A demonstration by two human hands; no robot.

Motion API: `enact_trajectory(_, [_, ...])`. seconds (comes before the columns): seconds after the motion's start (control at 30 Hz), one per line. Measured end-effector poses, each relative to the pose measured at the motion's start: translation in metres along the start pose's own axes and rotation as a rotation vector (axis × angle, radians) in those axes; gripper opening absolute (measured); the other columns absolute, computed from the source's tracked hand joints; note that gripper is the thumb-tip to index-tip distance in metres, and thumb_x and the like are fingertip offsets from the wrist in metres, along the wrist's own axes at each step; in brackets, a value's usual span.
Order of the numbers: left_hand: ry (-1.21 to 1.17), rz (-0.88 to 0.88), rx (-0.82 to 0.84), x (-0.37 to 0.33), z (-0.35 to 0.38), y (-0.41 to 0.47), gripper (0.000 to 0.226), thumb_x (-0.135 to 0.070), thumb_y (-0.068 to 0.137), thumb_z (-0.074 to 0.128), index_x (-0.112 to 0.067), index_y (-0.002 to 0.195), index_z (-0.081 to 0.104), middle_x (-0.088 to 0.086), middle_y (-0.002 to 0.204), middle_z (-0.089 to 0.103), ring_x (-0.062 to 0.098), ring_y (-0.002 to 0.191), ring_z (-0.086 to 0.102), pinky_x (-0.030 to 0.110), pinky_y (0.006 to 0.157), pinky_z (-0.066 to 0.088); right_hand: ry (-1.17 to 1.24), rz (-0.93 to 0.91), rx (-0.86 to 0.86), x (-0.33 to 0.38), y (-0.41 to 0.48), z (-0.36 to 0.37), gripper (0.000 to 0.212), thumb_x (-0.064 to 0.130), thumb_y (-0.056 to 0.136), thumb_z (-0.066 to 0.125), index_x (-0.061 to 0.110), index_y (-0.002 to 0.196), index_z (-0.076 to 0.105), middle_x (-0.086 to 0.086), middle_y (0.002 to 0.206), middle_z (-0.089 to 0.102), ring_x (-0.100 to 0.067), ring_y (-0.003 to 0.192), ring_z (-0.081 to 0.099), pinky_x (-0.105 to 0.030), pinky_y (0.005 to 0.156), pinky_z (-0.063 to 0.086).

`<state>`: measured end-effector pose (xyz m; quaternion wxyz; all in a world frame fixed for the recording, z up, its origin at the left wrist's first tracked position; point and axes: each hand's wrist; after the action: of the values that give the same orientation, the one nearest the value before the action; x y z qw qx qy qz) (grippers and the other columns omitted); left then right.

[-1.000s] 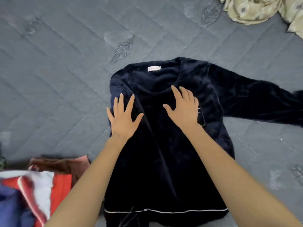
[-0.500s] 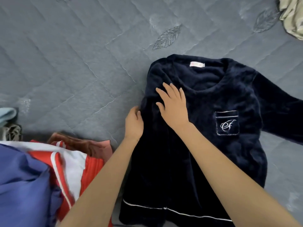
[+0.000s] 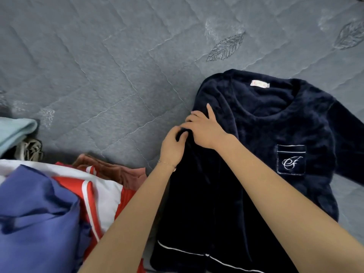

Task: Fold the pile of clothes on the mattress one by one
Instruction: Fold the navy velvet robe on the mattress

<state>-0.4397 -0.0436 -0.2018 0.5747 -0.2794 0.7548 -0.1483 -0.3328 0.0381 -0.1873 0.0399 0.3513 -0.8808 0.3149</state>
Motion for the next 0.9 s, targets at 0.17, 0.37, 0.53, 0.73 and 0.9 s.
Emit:
enact_trajectory(0.17, [-0.035, 0.065, -0.055, -0.010, -0.022, 0.010, 0.021, -0.020, 0.097, 0.054, -0.007, 0.081, 0.053, -0.002, 0.074, 0.053, 0.009, 0.070, 0.048, 0.029, 0.070, 0.042, 0.083, 0.138, -0.290, 0.001, 0.014, -0.022, 0.020, 0.019, 0.092, 0.050, 0.021, 0.109, 0.061, 0.000, 0.116, 0.051, -0.023, 0.118, 0.040, -0.039, 0.106, 0.017])
enact_trajectory(0.37, [-0.372, -0.346, 0.101, -0.017, -0.048, 0.035, 0.034, -0.027, 0.103, 0.043, -0.005, 0.124, 0.057, 0.013, 0.116, 0.066, 0.017, 0.098, 0.065, 0.028, 0.079, 0.056, 0.368, 0.161, -0.570, 0.016, 0.025, -0.035, 0.010, 0.005, 0.084, 0.054, 0.010, 0.092, 0.058, 0.001, 0.094, 0.062, -0.022, 0.097, 0.044, -0.029, 0.081, 0.027])
enact_trajectory(0.53, [-0.367, -0.444, 0.361, -0.019, -0.041, 0.025, 0.021, -0.021, 0.101, 0.048, -0.012, 0.113, 0.063, 0.005, 0.100, 0.070, 0.014, 0.087, 0.066, 0.026, 0.072, 0.056, 0.702, 0.157, -0.516, 0.017, 0.023, -0.025, 0.014, 0.001, 0.084, 0.055, 0.009, 0.093, 0.061, 0.000, 0.100, 0.064, -0.017, 0.100, 0.052, -0.025, 0.088, 0.041])
enact_trajectory(0.73, [-0.506, -0.481, 0.377, -0.024, -0.038, 0.029, 0.052, -0.057, 0.098, 0.035, -0.020, 0.126, 0.057, -0.002, 0.112, 0.065, 0.013, 0.105, 0.061, 0.030, 0.097, 0.046, 0.770, 0.341, -0.700, 0.016, 0.028, -0.019, 0.009, 0.001, 0.083, 0.055, 0.008, 0.085, 0.060, -0.001, 0.085, 0.063, -0.017, 0.082, 0.058, -0.031, 0.078, 0.048])
enact_trajectory(0.9, [-0.267, -0.335, 0.500, -0.021, -0.054, 0.023, 0.035, -0.030, 0.097, 0.055, -0.010, 0.127, 0.056, 0.004, 0.120, 0.065, 0.019, 0.109, 0.063, 0.029, 0.086, 0.054, 0.599, 0.520, -0.785, 0.005, 0.030, -0.030, 0.012, 0.004, 0.084, 0.056, 0.013, 0.090, 0.061, 0.007, 0.086, 0.057, -0.016, 0.098, 0.044, -0.028, 0.086, 0.030])
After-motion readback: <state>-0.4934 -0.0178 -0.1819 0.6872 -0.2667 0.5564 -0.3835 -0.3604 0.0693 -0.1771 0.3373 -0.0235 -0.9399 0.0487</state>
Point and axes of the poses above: each hand's wrist, its own y-axis towards the middle knuckle, its own z-axis out of the palm, x = y × z
